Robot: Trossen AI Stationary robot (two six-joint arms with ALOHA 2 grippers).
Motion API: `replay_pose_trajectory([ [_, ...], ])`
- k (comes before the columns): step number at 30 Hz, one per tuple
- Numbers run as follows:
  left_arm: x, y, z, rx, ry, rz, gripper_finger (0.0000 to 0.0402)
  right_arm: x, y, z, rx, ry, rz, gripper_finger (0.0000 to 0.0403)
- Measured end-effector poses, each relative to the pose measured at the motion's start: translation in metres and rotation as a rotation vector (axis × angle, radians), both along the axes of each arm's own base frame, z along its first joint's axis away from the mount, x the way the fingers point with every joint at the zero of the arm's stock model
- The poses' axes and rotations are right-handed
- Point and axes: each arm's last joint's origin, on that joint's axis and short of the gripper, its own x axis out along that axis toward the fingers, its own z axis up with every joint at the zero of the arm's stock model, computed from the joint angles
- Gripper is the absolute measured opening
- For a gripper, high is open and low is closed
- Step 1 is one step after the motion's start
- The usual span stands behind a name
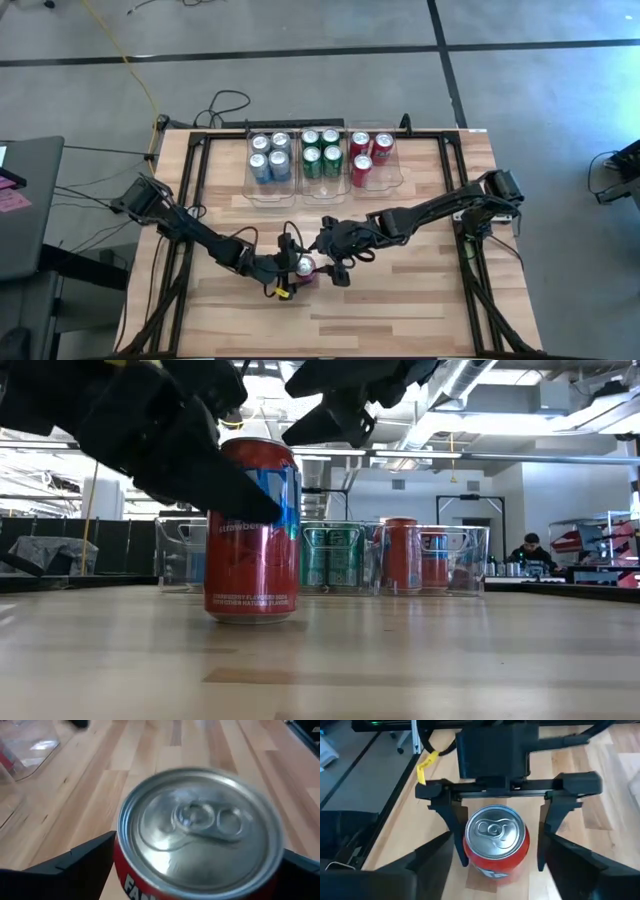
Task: Sort soda cans
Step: Put the red soda can into the right transparent bin
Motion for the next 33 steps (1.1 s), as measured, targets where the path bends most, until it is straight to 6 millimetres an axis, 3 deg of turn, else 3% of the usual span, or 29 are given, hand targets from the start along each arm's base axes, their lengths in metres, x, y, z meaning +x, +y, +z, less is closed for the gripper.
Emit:
replay_pose_trajectory([
  [5, -0.001, 0.000, 0.007, -0.010, -0.022, -0.002, 0.0397, 0.001, 0.000, 0.002, -0.009, -0.023, 0.028, 0.0392],
  [12, 0.002, -0.001, 0.011, 0.005, -0.008, -0.003, 0.0400, 0.011, 0.001, -0.009, -0.048, -0.063, 0.057, 0.0361],
  [26, -0.001, -0.012, 0.015, 0.055, 0.158, 0.049, 0.0400, 0.032, 0.003, -0.059, -0.051, -0.006, 0.047, 0.0370],
  [33, -0.001, -0.011, 0.015, 0.035, 0.157, 0.068, 0.0400, 0.040, 0.005, -0.052, -0.031, -0.020, 0.028, 0.0369],
])
